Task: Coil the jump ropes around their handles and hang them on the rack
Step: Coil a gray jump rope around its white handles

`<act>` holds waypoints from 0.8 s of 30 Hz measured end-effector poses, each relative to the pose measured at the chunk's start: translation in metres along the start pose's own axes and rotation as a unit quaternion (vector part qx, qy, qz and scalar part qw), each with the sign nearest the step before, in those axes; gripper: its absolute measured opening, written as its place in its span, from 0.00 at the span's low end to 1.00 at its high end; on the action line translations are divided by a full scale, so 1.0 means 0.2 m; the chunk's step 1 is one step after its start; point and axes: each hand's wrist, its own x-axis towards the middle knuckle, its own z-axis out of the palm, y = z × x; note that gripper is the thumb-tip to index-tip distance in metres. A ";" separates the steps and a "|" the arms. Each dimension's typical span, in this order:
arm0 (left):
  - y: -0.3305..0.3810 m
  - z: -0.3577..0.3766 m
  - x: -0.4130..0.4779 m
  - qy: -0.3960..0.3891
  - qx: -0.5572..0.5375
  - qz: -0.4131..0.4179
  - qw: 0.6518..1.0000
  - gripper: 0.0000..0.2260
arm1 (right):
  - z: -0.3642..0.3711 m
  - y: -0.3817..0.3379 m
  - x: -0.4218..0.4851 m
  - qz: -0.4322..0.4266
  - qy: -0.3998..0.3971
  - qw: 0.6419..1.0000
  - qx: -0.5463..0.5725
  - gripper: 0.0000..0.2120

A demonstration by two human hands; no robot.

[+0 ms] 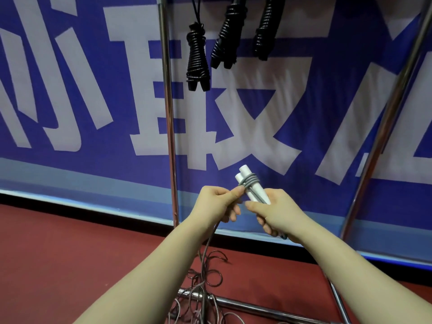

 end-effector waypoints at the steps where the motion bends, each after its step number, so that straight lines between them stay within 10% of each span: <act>1: 0.00 0.00 0.00 -0.004 0.003 -0.006 1.000 0.16 | 0.01 0.00 0.01 -0.002 0.020 0.999 -0.038 0.06; 13: 0.04 0.04 0.01 0.089 0.011 -0.010 0.996 0.22 | 0.19 -0.06 -0.02 -0.069 0.149 0.850 -0.500 0.09; 19: 0.04 -0.01 0.02 0.065 0.018 0.042 0.997 0.21 | 0.08 -0.05 0.01 -0.057 0.013 0.990 -0.129 0.18; 24: 0.06 -0.03 -0.02 -0.015 -0.013 0.076 0.997 0.21 | -0.02 -0.10 -0.04 -0.006 -0.137 0.975 0.174 0.20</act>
